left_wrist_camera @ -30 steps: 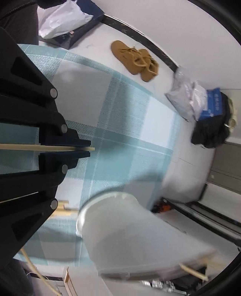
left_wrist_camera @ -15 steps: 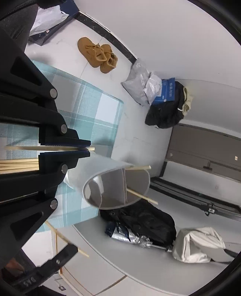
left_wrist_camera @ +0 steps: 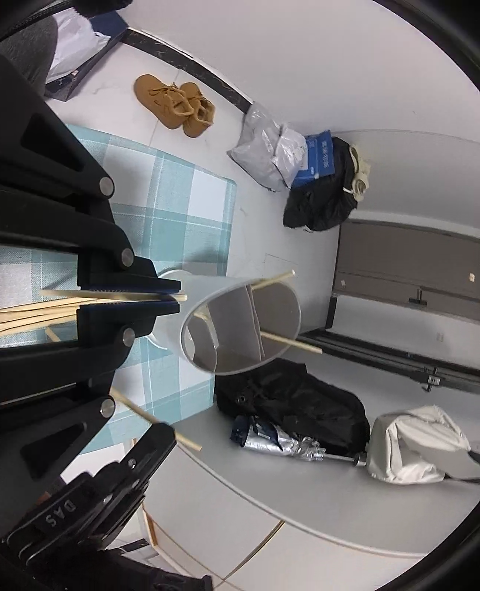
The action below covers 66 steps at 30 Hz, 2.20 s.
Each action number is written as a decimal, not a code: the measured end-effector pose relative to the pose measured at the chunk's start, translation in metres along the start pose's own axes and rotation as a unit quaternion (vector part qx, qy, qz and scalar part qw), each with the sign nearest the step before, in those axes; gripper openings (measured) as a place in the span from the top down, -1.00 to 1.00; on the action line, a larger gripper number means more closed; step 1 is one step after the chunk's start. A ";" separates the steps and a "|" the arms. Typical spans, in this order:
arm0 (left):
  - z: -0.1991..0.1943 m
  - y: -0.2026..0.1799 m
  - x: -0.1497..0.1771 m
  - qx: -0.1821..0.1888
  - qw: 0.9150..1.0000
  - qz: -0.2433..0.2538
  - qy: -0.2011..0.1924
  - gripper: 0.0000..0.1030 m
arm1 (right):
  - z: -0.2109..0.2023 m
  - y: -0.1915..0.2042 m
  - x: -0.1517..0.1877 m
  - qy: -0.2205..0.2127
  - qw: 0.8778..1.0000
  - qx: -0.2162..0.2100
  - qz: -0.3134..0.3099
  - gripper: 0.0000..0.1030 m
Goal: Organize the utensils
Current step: 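Lift both held chopsticks and carry them above the white holder, then open both tools to drop the chopsticks into the white holder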
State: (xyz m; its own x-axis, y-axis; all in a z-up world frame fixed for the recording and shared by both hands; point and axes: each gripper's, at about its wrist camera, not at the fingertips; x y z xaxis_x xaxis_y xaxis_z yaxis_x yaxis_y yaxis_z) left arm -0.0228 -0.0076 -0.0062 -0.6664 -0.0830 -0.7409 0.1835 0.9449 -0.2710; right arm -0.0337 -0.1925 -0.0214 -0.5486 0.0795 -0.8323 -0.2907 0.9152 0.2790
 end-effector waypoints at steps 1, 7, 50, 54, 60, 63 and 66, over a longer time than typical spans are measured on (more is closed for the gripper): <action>-0.002 -0.003 -0.001 0.001 1.000 0.007 -0.003 1.00 | -0.001 0.001 -0.001 -0.003 1.000 0.002 -0.004 0.93; -0.019 -0.014 -0.019 0.019 1.000 0.018 -0.013 1.00 | -0.006 0.004 -0.013 -0.014 1.000 -0.003 -0.006 0.93; 0.042 0.017 -0.160 0.033 0.999 -0.004 -0.015 1.00 | 0.088 0.003 -0.163 -0.097 0.993 -0.033 -0.061 0.92; 0.047 0.017 -0.156 0.035 0.999 0.002 -0.007 1.00 | 0.096 0.004 -0.155 -0.081 0.993 -0.034 -0.074 0.92; 0.053 0.022 -0.150 0.032 0.999 -0.011 -0.002 1.00 | 0.108 0.000 -0.140 -0.039 0.996 -0.038 -0.075 0.92; 0.055 0.021 -0.144 0.036 0.999 -0.014 0.010 1.00 | 0.108 -0.002 -0.133 -0.016 0.996 -0.046 -0.076 0.86; 0.052 0.020 -0.138 0.028 0.999 -0.013 0.008 1.00 | 0.100 -0.005 -0.130 -0.012 0.996 -0.050 -0.071 0.86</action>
State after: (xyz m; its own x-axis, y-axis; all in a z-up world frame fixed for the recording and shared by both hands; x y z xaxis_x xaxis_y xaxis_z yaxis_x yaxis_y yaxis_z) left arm 0.1108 0.0059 0.0588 -0.6824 -0.1023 -0.7238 0.2062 0.9230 -0.3248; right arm 0.1182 -0.1682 0.0375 -0.4779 -0.0371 -0.8777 -0.4413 0.8740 0.2033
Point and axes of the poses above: each gripper's, at about its wrist camera, not at the fingertips, and z roughly the way its jaws point, y to its left, x to its underside, and after that the axes turned 7 degrees about x, right-handed
